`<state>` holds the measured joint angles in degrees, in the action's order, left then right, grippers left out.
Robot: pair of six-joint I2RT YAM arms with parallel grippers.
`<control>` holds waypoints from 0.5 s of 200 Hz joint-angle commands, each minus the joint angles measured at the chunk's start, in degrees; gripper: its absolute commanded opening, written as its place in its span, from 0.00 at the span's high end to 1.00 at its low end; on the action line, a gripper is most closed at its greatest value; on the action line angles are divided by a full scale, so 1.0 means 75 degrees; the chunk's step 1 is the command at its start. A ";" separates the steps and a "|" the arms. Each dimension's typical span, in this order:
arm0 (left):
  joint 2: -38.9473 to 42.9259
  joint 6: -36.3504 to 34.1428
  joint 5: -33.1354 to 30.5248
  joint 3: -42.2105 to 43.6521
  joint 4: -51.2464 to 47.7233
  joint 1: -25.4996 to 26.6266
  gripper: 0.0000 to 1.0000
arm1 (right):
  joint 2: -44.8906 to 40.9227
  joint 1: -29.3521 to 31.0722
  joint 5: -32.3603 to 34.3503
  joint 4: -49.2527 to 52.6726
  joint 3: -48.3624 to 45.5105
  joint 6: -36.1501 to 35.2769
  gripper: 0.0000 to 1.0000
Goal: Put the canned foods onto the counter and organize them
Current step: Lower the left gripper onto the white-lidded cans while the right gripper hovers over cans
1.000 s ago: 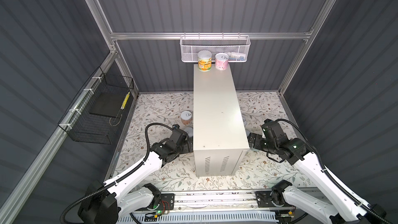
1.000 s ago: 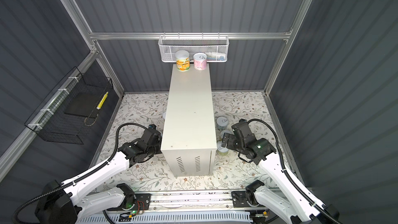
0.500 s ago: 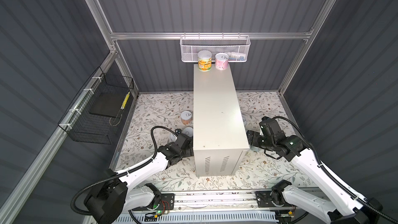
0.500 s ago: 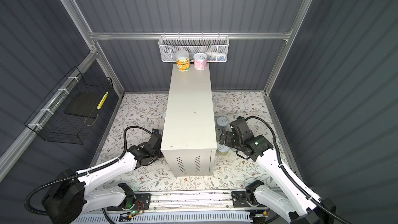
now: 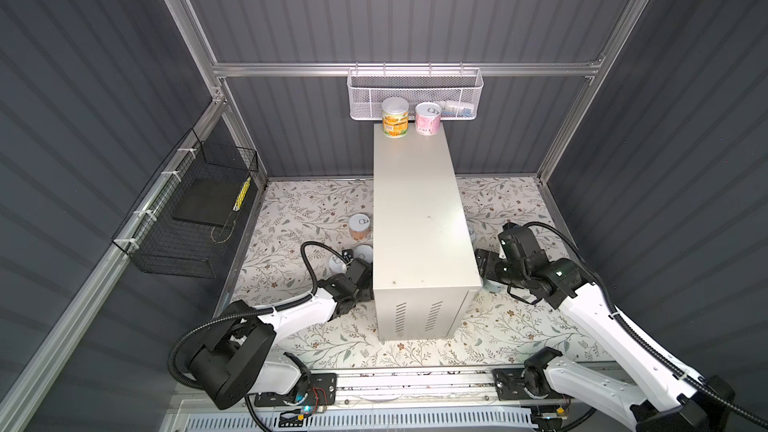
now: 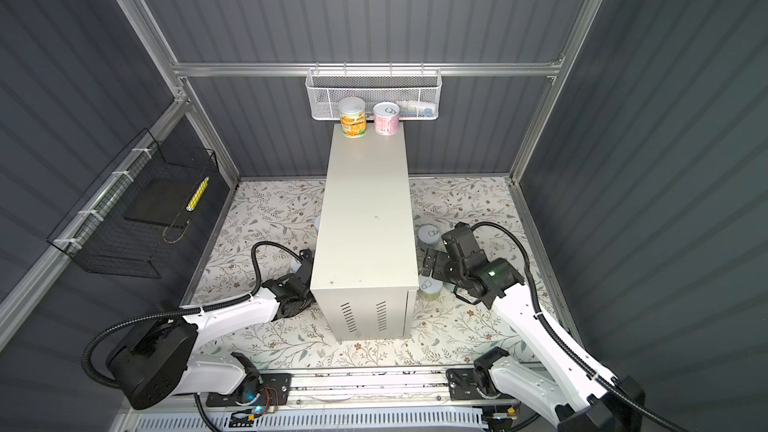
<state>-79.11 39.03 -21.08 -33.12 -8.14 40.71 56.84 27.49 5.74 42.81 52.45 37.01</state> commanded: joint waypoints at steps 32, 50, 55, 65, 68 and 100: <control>-0.0417 -0.0190 -0.0188 -0.0042 0.0817 0.0127 0.06 | 0.0062 0.0006 -0.0017 -0.0200 0.0063 -0.0112 0.02; -0.0529 -0.0223 -0.0201 -0.0080 0.0837 0.0125 0.07 | 0.0080 0.0008 -0.0036 -0.0252 0.0027 -0.0140 0.02; -0.0544 -0.0219 -0.0201 -0.0080 0.0853 0.0122 0.07 | 0.0085 0.0005 -0.0053 -0.0261 0.0015 -0.0142 0.02; -0.0557 -0.0212 -0.0223 -0.0050 0.0881 0.0126 0.08 | 0.0106 0.0007 -0.0081 -0.0290 0.0015 -0.0138 0.02; -0.0550 -0.0197 -0.0234 -0.0041 0.0878 0.0127 0.08 | 0.0118 0.0010 -0.0105 -0.0293 0.0015 -0.0142 0.02; -0.0412 -0.0135 -0.0436 -0.0011 0.0675 0.0119 0.14 | 0.0139 0.0011 -0.0343 -0.0422 -0.0008 -0.0125 0.02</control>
<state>-82.39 38.20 -22.15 -33.12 -3.16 40.66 57.69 27.49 4.84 40.40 52.45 36.82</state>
